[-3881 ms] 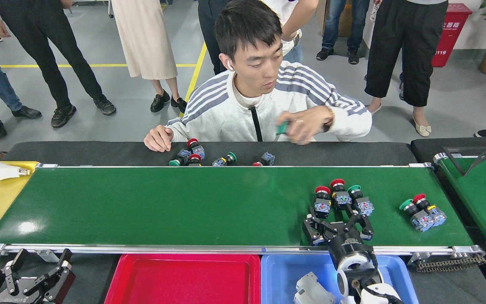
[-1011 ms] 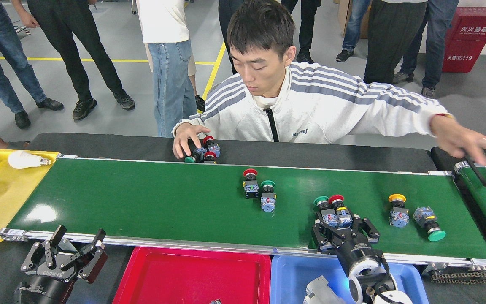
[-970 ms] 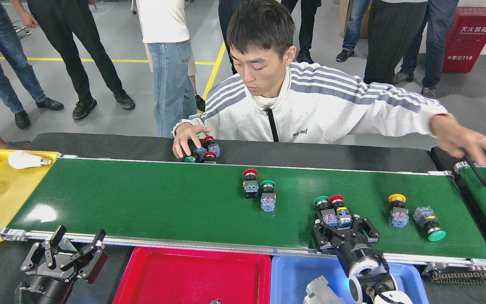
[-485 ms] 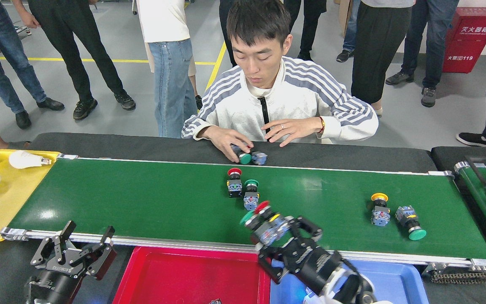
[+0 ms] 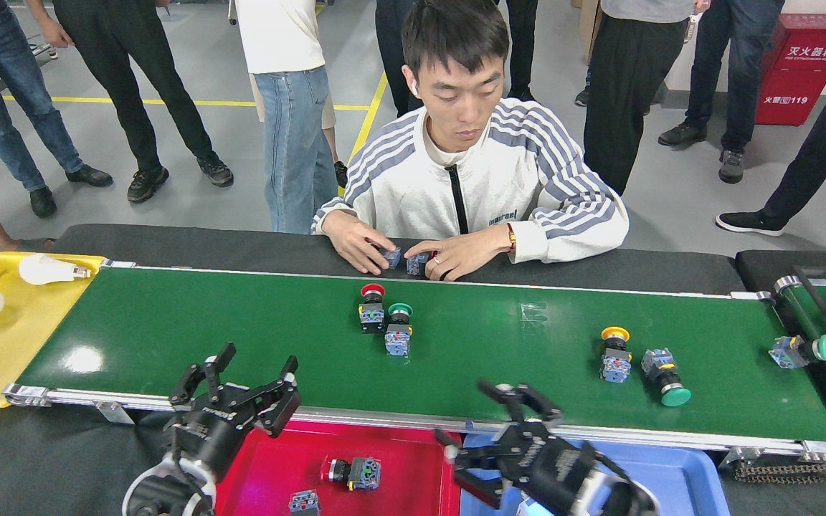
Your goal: Pick switch part from conveyor to tray
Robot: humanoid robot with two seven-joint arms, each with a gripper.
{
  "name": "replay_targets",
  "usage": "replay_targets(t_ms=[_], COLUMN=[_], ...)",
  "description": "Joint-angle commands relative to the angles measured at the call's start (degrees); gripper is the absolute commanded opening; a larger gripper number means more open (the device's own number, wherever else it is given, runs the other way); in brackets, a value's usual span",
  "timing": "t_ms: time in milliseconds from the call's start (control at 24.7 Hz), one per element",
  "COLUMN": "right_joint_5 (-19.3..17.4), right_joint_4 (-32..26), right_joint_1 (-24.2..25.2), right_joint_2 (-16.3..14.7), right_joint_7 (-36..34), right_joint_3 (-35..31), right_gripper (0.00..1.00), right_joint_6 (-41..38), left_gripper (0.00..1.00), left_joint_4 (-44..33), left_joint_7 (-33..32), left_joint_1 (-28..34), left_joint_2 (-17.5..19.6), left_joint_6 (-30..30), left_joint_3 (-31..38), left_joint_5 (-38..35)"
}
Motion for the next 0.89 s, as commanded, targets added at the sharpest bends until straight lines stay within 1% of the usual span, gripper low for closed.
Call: replay_targets(t_ms=[0, 81, 162, 243, 283, 364, 445, 647, 728, 849], right_joint_5=[-0.3, -0.1, 0.2, 0.8, 1.3, 2.4, 2.4, 2.8, 3.3, 4.3], right_joint_4=[-1.9, -1.9, -1.9, -1.9, -1.5, 0.3, 2.5, 5.8, 7.5, 10.5], right_joint_1=[2.8, 5.4, 5.4, 3.3, 1.3, -1.2, -3.2, -7.0, -9.1, -12.2], right_joint_2=[1.0, 0.7, 0.0, -1.0, -2.1, -4.0, -5.2, -5.6, -5.8, -5.7], right_joint_7=[-2.2, -6.3, -8.1, -8.0, -7.8, -6.4, -4.0, -1.6, -1.0, 0.4], right_joint_3=[-6.5, -9.0, -8.9, -8.5, -7.7, -4.3, -0.7, 6.2, 7.9, 12.7], right_gripper=[1.0, 1.0, 1.0, 1.0, 1.0, 1.0, 1.0, 1.0, 1.0, 1.0], right_joint_6=[4.0, 8.9, 14.6, 19.3, 20.5, 21.1, 21.1, 21.4, 22.8, 24.3], left_gripper=[1.0, 1.0, 1.0, 1.0, 1.0, 1.0, 1.0, 1.0, 1.0, 1.0], left_joint_4=[1.1, 4.3, 7.1, 9.4, 10.3, 11.1, 11.1, 12.9, 14.6, 17.5], left_joint_7=[-1.2, -1.3, -1.4, -1.4, -1.3, -1.3, -1.3, -1.3, -1.3, -1.3], left_joint_1=[-2.4, -4.0, -5.9, -7.6, -8.3, -8.7, -8.7, -9.0, -9.7, -11.4], left_joint_2=[-1.0, -2.7, -3.9, -4.8, -5.6, -7.3, -8.4, -8.4, -8.4, -8.3], left_joint_6=[2.7, 2.7, 2.8, 2.8, 2.8, 2.8, 2.8, 2.8, 2.8, 2.9], left_joint_3=[-0.9, -1.0, -1.0, -1.2, -1.6, -1.7, -1.5, -1.1, -0.8, 1.0], left_joint_5=[0.0, 0.0, 0.0, -0.9, -2.8, -6.9, -8.3, -8.3, -8.3, -8.3])
